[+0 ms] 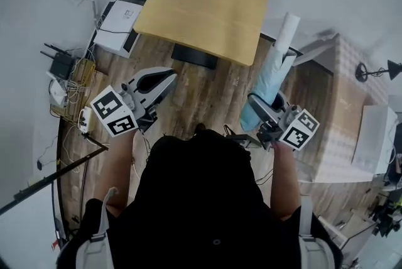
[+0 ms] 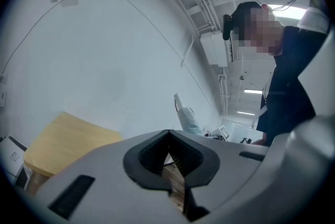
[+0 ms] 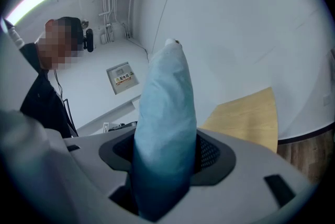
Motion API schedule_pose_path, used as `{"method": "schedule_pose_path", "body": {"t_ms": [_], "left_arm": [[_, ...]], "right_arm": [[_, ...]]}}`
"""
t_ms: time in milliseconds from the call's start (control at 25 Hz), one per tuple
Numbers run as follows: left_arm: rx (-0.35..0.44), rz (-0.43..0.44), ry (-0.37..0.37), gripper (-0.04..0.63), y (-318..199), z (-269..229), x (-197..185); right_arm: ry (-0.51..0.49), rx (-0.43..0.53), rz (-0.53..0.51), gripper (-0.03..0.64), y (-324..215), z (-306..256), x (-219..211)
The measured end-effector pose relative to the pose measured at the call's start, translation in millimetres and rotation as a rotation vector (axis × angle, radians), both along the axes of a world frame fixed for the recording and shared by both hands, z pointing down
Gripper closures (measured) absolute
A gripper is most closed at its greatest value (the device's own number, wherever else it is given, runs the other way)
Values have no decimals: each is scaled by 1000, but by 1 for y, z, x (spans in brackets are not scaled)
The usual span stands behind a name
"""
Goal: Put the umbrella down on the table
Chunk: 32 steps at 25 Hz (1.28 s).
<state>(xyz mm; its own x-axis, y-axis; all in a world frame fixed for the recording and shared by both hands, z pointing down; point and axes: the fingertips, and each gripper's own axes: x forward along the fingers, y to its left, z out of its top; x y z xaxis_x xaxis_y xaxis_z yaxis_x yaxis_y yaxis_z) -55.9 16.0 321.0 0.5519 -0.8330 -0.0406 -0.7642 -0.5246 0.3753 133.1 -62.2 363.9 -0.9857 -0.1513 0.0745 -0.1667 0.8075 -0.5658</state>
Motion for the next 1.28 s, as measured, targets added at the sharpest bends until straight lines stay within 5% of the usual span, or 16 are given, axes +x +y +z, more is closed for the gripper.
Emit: {"method": "schedule_pose_path", "body": {"t_ms": [360,640,1280], "left_arm": [[-50,-27,-24,583,-42,15,6],[-55,-32,9,583,-49,25,-28],[0,150,12,583,-112,32,-139]], "right_arm": [[-51,-20,-49,334,-56,15,-11],[-28,-28,-62,334,-67,20,-50],[-54,4,164,334,-110,-6,-145]]}}
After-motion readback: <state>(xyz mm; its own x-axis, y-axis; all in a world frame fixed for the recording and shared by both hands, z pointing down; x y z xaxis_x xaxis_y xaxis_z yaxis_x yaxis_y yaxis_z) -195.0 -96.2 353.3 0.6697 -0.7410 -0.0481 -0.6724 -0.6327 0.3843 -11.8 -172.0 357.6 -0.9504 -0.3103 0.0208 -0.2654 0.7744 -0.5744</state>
